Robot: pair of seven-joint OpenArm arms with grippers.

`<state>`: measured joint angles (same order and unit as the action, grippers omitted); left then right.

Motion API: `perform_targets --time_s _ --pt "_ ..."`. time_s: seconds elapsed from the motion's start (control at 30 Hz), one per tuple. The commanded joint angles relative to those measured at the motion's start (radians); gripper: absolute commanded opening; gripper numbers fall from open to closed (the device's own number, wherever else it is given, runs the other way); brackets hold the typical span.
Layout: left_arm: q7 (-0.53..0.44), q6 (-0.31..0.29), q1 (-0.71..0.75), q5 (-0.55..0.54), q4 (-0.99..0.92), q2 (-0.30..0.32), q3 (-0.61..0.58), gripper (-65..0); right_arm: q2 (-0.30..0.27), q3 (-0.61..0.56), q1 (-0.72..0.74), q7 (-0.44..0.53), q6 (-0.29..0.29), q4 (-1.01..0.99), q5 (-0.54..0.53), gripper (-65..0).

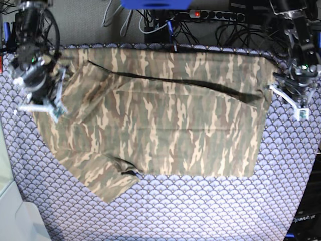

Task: Fold the T-shirt properly
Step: 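Move both grippers along the shirt sides toward the hem corners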

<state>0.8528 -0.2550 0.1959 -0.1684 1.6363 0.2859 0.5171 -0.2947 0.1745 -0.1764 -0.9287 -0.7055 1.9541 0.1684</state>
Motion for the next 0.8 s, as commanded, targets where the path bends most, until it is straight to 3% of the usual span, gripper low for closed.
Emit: perform_targets --time_s 0.0,0.13,0.3,0.37,0.47,0.6,0.77 --pt "0.003 0.000 -0.006 -0.026 0.025 0.011 0.013 -64.0 -0.018 0.004 0.050 0.003 0.007 0.015 -0.003 -64.6" --pt "0.078 0.000 -0.006 -0.110 0.084 0.017 0.070 -60.4 -0.033 0.003 0.206 -0.076 0.007 0.012 -0.003 -61.7" --pt "0.144 0.000 -0.052 -0.147 0.153 0.020 0.113 -41.1 -0.034 -0.028 0.409 -0.132 0.007 -0.071 -0.003 -45.2" --pt "0.151 0.000 -0.085 -0.144 0.152 0.025 0.108 -36.4 -0.031 -0.036 0.483 -0.165 0.007 -0.150 -0.003 -39.4" --pt "0.144 0.000 -0.178 -0.150 0.091 0.043 0.105 -35.8 -0.030 -0.037 0.596 -0.188 0.007 -0.316 -0.003 -34.8" --pt "0.141 0.000 -0.358 -0.144 -0.117 0.054 0.090 -35.8 -0.028 -0.037 0.731 -0.181 0.007 -0.560 -0.002 -33.9" --pt "-0.019 0.000 -0.500 -0.144 -0.374 0.134 -0.142 -35.8 -0.028 -0.036 0.885 -0.125 0.007 -0.832 0.000 -33.9"
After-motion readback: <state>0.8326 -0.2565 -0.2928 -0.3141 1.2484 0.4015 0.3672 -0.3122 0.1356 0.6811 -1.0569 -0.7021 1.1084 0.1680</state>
